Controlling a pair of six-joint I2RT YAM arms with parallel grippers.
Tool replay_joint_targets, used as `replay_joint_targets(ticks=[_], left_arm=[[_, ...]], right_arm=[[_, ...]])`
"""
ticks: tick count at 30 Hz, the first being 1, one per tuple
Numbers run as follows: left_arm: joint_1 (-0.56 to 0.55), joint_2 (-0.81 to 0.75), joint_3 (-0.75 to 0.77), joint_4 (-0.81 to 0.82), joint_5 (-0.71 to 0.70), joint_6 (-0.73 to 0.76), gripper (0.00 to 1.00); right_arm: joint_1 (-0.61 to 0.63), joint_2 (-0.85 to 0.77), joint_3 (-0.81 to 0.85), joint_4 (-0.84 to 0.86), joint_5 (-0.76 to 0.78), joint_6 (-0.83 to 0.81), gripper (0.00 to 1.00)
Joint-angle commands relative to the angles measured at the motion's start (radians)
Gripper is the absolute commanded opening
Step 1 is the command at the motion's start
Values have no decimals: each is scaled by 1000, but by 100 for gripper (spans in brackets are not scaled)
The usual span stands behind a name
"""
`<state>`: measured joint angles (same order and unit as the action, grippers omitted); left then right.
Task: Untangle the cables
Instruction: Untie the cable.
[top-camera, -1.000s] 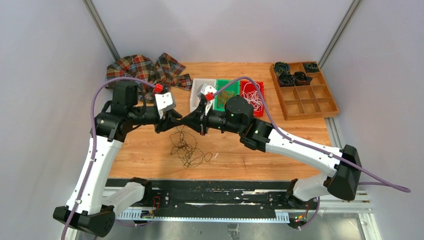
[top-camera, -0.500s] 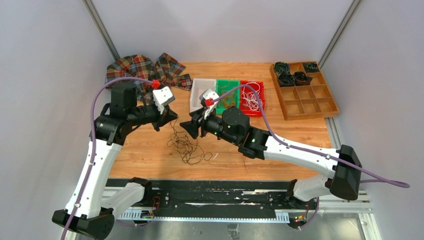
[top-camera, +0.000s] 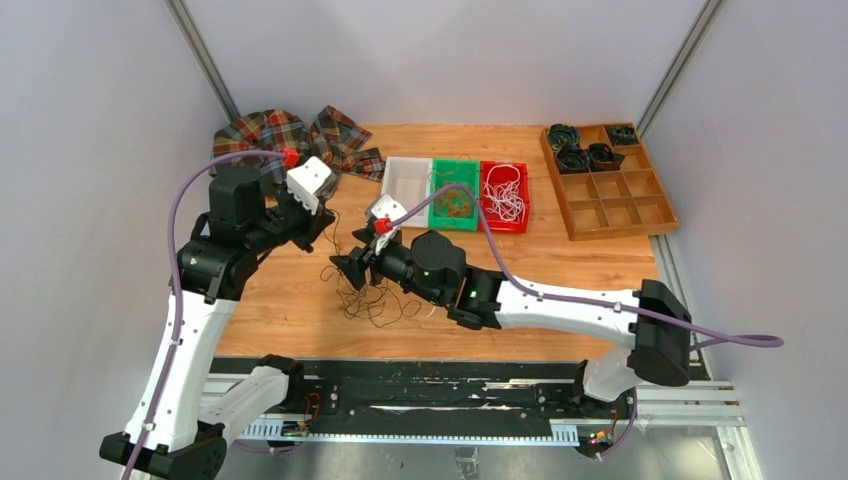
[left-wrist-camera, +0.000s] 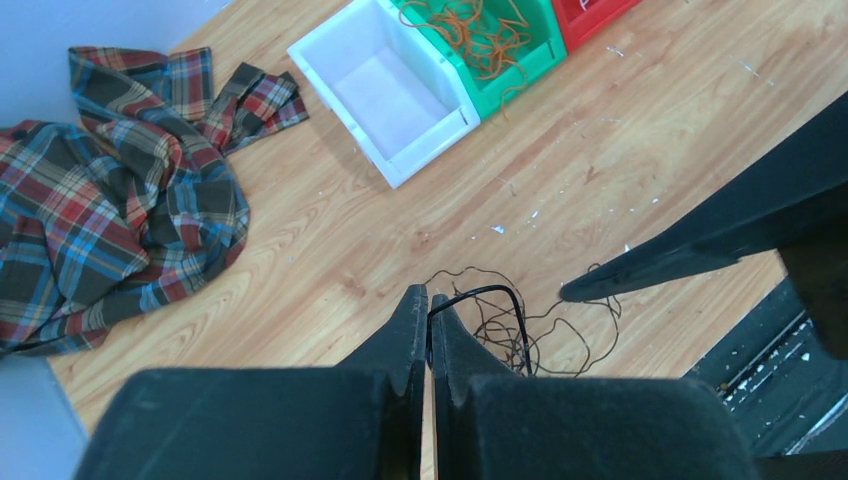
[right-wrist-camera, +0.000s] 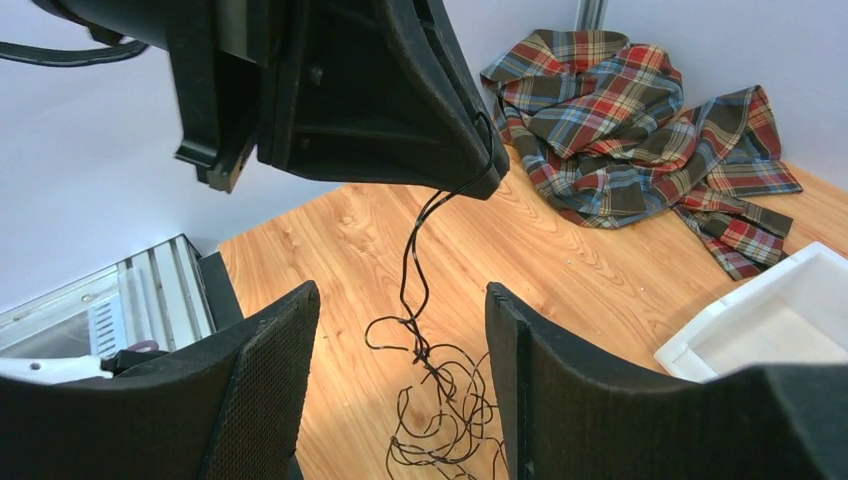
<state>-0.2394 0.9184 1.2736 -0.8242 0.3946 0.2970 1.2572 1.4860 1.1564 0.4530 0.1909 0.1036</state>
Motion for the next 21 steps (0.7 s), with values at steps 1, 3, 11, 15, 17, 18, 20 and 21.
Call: replay_joint_targets(ticks=[1, 3, 11, 15, 17, 18, 20, 21], left_arm=[[-8, -14, 45, 28, -29, -27, 1], [-7, -21, 50, 28, -36, -26, 1], [-8, -45, 52, 15, -21, -21, 0], [-9, -45, 42, 13, -23, -10, 1], [-9, -42, 44, 13, -20, -11, 0], [-9, -40, 46, 11, -13, -14, 1], [-9, -36, 54, 9, 10, -22, 1], [-9, -34, 59, 8, 26, -28, 0]], right_arm=[[9, 66, 77, 55, 54, -23, 61], [6, 88, 94, 70, 116, -30, 60], [-36, 113, 74, 157, 214, -29, 48], [-42, 98, 60, 170, 192, -21, 50], [-46, 91, 50, 168, 213, -14, 51], [-48, 88, 45, 166, 220, -9, 51], [-51, 84, 44, 164, 236, -6, 51], [-50, 88, 49, 158, 244, -6, 51]])
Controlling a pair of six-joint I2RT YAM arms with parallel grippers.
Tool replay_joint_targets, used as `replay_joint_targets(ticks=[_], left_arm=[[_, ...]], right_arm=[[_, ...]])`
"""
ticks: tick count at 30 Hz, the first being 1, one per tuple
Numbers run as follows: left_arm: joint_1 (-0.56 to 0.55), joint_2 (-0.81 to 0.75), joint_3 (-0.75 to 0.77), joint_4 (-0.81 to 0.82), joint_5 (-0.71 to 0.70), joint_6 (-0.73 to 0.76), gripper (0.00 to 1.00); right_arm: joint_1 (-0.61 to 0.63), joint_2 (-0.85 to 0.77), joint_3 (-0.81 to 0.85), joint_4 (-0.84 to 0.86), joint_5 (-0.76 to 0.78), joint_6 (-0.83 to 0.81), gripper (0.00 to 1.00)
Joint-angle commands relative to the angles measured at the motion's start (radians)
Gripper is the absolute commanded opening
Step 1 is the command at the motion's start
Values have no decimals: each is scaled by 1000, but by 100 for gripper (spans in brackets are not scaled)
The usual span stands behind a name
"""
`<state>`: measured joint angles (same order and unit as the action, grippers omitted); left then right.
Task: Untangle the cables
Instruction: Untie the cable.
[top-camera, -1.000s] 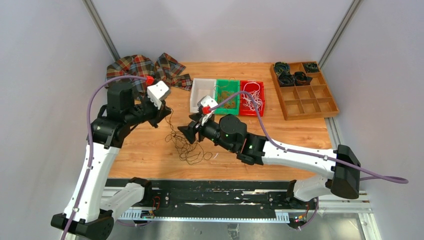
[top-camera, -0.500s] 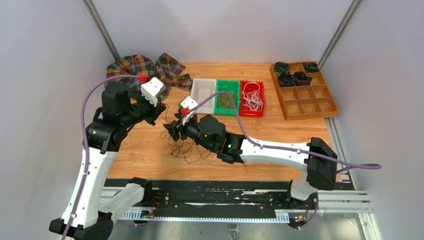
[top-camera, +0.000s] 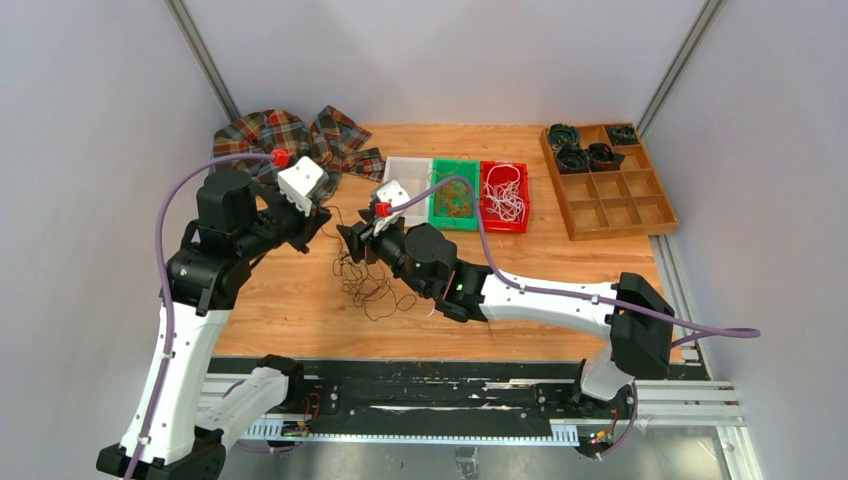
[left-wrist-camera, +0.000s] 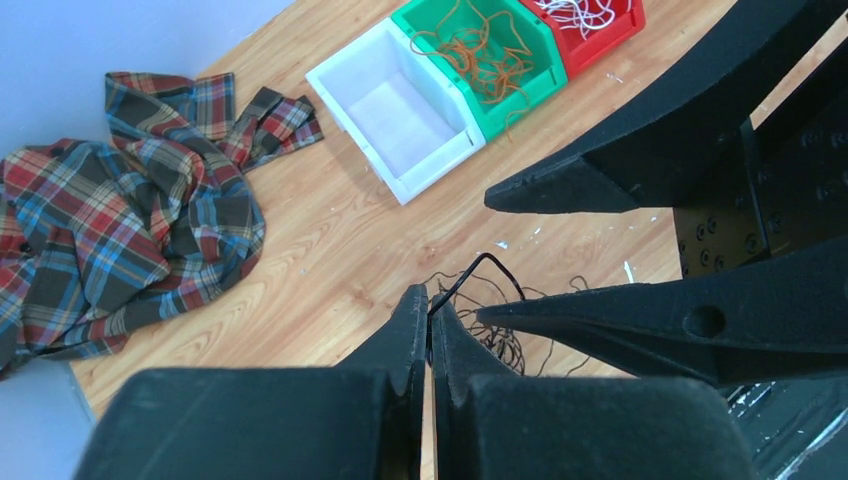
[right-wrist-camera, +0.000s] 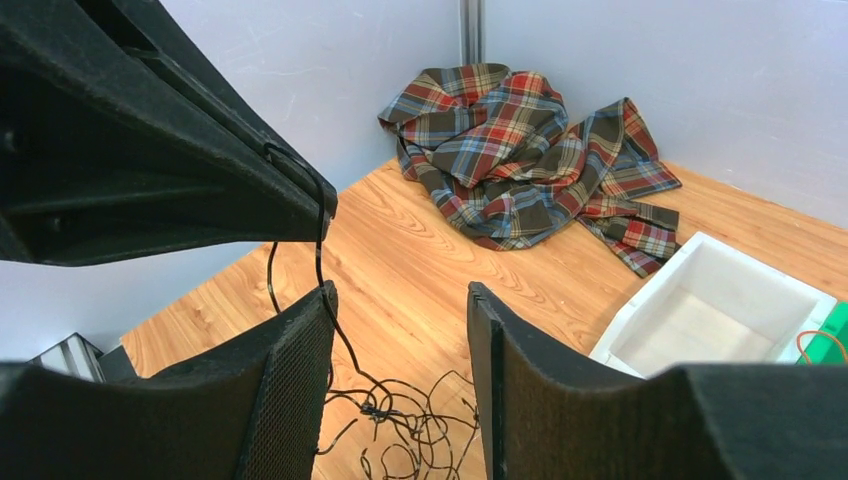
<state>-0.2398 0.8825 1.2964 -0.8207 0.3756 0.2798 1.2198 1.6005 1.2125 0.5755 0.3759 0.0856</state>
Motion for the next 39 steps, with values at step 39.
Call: replay_joint_targets(ticks=[39], left_arm=[[-9, 311, 996, -39, 94, 63, 1]], right_arm=[[-133, 7, -489, 185, 178, 236, 55]])
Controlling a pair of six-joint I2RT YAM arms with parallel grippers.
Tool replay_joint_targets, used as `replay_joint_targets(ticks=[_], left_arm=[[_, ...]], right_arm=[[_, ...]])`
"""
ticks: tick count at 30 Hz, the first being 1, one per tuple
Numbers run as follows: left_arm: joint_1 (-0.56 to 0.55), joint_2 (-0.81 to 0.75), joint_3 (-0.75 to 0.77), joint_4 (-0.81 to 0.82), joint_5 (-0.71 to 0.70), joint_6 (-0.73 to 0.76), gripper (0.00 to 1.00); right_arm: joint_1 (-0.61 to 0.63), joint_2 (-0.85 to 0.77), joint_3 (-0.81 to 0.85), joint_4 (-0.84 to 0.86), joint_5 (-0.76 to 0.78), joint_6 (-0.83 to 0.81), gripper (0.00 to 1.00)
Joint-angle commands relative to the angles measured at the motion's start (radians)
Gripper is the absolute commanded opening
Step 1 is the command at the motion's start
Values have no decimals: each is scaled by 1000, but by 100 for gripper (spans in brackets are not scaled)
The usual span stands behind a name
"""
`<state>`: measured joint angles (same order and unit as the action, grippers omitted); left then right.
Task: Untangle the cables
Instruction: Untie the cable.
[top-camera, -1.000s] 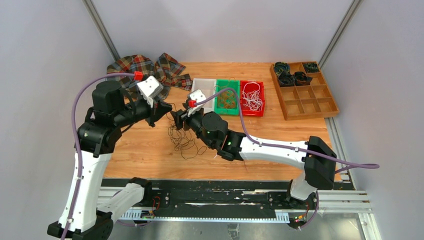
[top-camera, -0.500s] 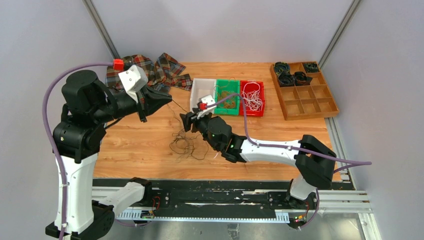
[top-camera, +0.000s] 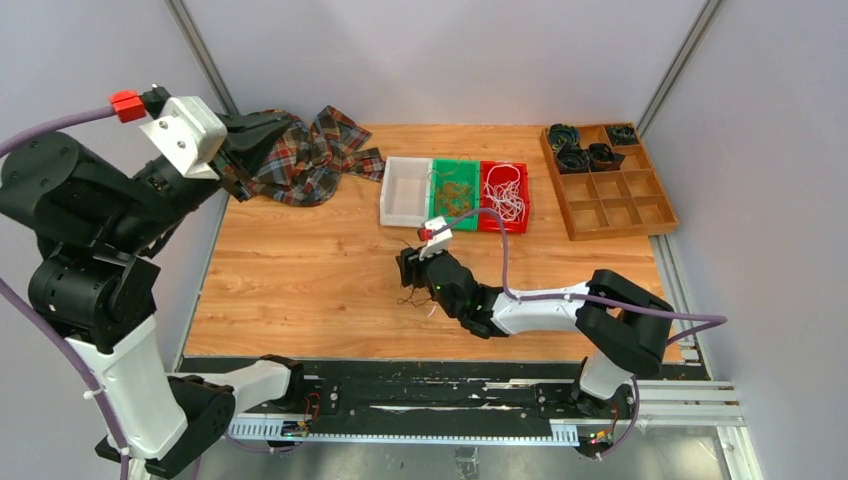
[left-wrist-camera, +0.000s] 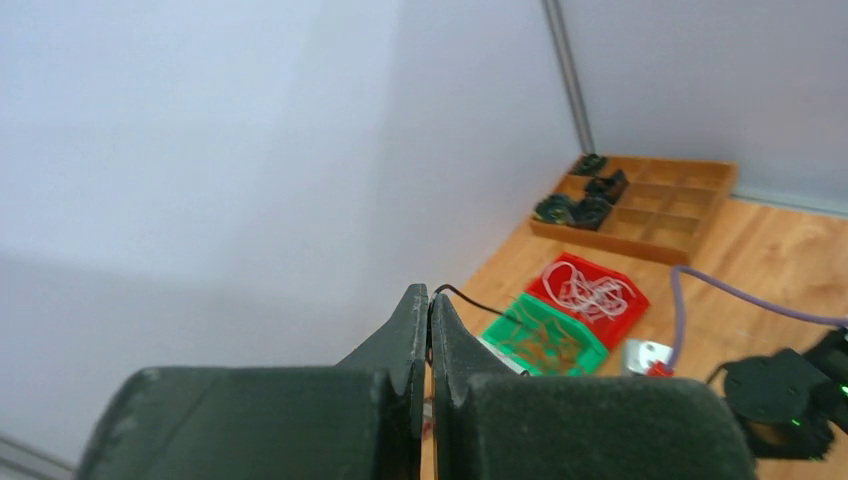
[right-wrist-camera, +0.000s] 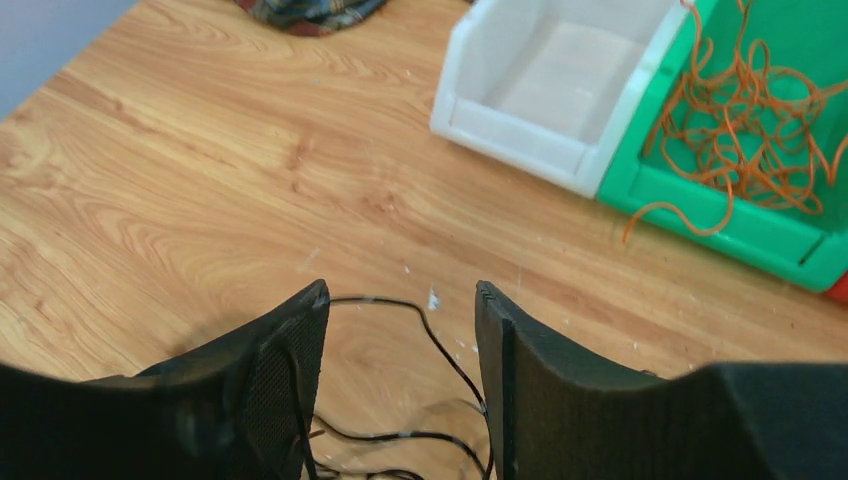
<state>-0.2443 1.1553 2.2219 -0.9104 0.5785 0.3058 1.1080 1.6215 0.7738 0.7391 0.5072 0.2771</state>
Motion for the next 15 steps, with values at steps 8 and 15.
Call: replay_joint_targets(ticks=[8, 15], left_arm=[[-3, 33, 76, 254, -324, 105, 0], [-4, 53, 66, 401, -573, 231, 0]], right_arm=[[-23, -50, -187, 28, 60, 99, 55], [-52, -136, -362, 28, 109, 194, 56]])
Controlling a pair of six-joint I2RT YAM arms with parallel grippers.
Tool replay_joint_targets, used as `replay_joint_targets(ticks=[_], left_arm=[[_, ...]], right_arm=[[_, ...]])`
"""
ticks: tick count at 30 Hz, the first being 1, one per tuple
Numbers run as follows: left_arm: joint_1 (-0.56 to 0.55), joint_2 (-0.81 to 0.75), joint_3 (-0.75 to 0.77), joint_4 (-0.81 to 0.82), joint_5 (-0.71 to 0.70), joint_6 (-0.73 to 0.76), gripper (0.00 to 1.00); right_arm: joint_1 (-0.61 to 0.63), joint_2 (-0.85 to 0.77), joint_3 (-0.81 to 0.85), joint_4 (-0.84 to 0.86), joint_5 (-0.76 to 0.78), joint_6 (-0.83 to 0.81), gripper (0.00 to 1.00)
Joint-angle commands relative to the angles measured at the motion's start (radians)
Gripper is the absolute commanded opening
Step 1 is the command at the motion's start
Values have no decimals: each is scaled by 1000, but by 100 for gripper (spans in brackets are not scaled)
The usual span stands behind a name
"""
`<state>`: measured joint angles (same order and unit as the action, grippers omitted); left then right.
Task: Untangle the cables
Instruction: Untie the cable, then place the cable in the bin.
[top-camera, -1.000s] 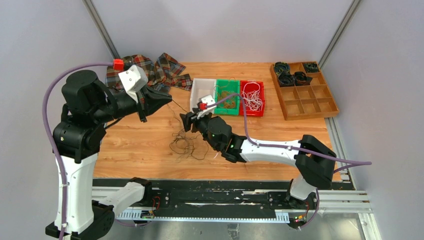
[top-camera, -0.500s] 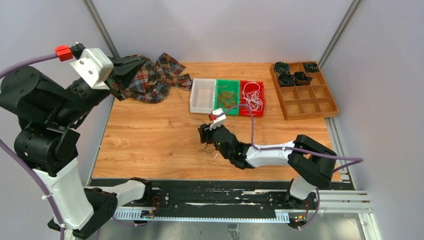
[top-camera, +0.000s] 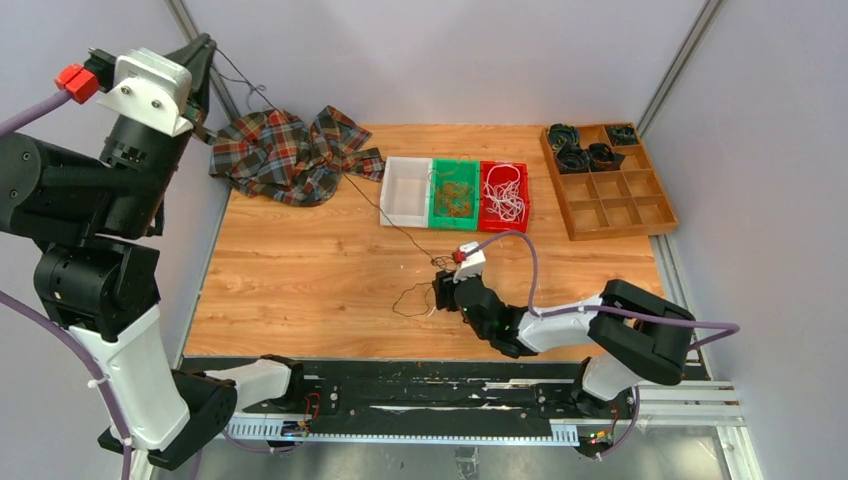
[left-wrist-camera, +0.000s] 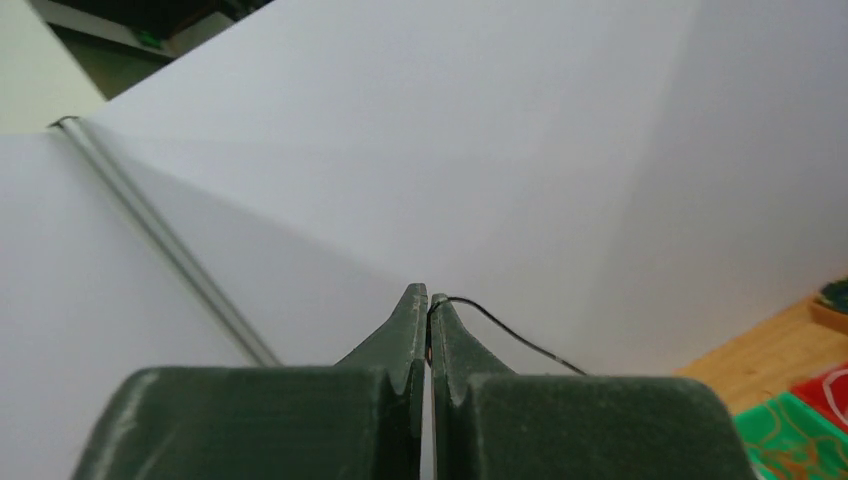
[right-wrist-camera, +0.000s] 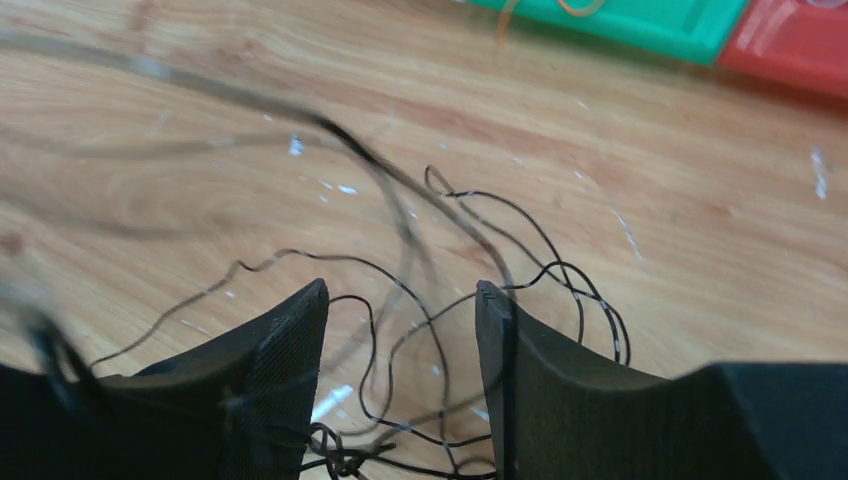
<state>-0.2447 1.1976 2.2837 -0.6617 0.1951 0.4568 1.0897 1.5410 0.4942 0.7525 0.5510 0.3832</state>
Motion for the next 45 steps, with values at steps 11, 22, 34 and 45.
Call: replay_joint_targets(ticks=[11, 22, 34, 45], left_arm=[[-4, -29, -124, 311, -295, 95, 1], [-4, -154, -538, 115, 85, 46, 0], [-8, -65, -769, 190, 216, -66, 0], [-18, 61, -726, 272, 195, -68, 0]], right_arm=[[-132, -285, -251, -59, 67, 208, 55], [-140, -493, -71, -228, -170, 53, 63], [-147, -444, 145, -317, -308, -5, 69], [-240, -236, 275, -298, -402, 14, 68]])
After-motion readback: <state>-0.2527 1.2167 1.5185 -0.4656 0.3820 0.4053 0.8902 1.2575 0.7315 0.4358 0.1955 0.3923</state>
